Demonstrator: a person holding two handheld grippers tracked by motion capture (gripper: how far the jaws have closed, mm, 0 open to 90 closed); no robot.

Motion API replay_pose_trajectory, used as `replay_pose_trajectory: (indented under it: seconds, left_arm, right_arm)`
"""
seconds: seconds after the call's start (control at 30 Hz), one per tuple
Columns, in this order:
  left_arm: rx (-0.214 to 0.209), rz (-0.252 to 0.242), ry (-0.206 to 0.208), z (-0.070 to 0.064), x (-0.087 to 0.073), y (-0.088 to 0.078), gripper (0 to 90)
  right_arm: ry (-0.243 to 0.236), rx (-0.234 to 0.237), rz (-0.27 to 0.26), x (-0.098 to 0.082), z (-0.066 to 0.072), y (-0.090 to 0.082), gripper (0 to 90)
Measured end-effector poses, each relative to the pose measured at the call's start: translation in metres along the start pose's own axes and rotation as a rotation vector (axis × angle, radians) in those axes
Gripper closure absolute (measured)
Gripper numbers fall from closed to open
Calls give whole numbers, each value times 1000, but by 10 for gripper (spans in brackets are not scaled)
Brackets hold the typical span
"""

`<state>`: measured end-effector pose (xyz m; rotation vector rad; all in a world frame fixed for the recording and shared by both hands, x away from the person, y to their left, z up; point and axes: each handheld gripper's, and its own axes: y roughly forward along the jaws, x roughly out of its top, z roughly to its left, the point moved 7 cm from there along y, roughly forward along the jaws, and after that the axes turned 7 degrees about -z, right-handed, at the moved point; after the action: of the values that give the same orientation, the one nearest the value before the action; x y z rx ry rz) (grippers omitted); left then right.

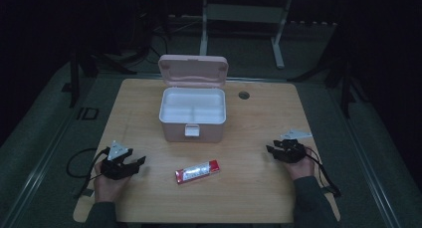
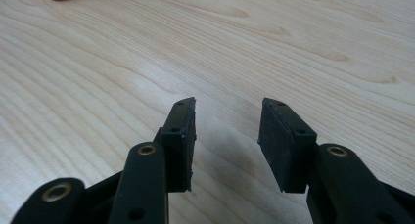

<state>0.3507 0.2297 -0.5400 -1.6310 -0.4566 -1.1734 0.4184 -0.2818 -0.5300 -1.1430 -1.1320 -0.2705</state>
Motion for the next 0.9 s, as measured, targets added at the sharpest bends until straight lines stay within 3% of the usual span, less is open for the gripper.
replay_pose_trajectory:
  seconds: [0.23, 0.5, 0.63, 0.7, 0.73, 0.8, 0.83, 0.87, 0.9]
  left_arm:
    - [1, 8, 13, -2, -2, -1, 386]
    - [-12, 28, 25, -5, -5, 2, 383]
    - [-16, 32, 28, -6, -5, 2, 383]
    - [-16, 32, 29, -6, -5, 2, 383]
    - [-17, 33, 28, -6, -5, 2, 382]
    - [-19, 32, 27, -6, -5, 2, 381]
    - [-19, 32, 27, -6, -5, 2, 381]
    - [-19, 32, 26, -6, -5, 2, 382]
    - [-19, 32, 26, -6, -5, 2, 381]
  right_arm:
    - [-25, 16, -14, 6, 7, -5, 560]
    - [-90, 60, -19, 18, 28, -5, 517]
    - [-154, 151, -33, 30, 57, -2, 484]
    - [-177, 165, -33, 34, 65, 0, 472]
    - [-204, 214, -30, 41, 83, 3, 462]
    - [-222, 280, -44, 49, 103, 7, 456]
    - [-222, 280, -44, 49, 103, 7, 456]
    - [-273, 333, -37, 56, 126, 13, 439]
    - [-273, 333, -37, 56, 126, 13, 439]
